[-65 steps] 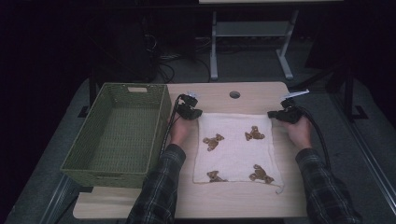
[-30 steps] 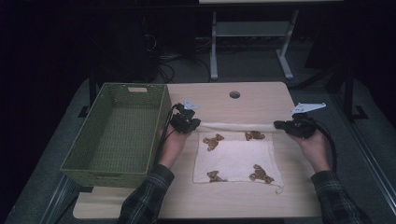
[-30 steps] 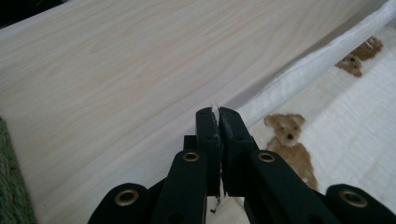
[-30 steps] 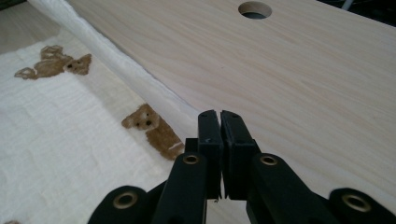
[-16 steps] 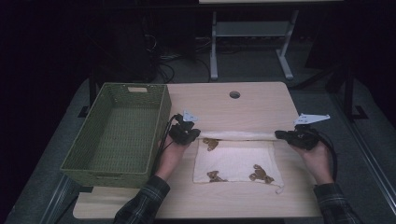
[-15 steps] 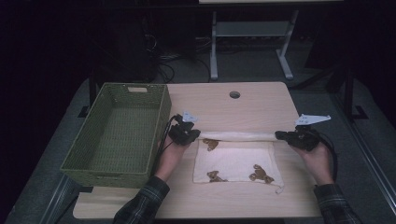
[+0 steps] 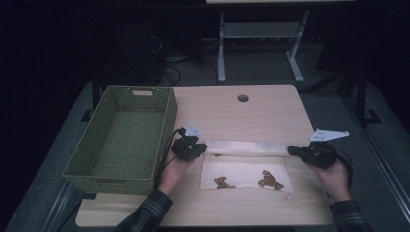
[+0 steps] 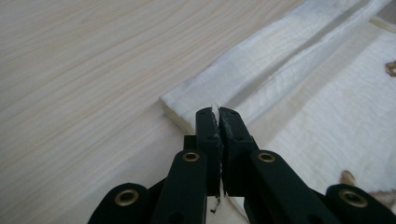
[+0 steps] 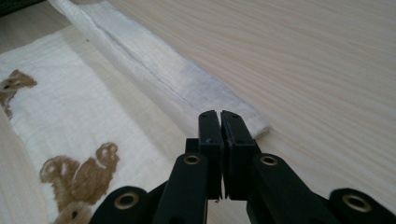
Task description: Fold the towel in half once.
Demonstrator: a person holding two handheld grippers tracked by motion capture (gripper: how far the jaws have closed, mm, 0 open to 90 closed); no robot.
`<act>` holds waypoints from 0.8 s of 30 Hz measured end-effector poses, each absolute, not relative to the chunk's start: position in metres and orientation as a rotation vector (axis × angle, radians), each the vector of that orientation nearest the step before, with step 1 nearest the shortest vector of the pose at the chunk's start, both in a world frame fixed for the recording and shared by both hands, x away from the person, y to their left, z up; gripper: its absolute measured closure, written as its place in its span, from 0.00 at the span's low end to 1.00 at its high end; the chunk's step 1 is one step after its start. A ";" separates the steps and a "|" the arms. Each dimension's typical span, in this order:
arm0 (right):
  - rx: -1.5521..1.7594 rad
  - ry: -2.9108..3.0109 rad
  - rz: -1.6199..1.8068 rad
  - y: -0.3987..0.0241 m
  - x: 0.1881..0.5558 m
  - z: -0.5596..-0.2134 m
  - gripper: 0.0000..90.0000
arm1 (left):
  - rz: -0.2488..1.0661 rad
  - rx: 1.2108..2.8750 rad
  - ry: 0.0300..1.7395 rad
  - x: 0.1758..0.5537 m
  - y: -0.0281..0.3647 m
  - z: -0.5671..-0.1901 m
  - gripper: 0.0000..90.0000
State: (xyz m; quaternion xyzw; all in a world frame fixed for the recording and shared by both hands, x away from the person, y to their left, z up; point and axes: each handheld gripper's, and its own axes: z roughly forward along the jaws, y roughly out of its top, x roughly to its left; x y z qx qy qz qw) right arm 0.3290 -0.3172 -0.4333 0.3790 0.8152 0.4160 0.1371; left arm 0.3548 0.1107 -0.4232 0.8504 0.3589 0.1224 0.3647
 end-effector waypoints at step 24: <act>1.040 2.406 1.187 -0.316 0.273 -0.436 0.97 | 0.233 2.237 0.858 0.303 0.115 -0.424 0.97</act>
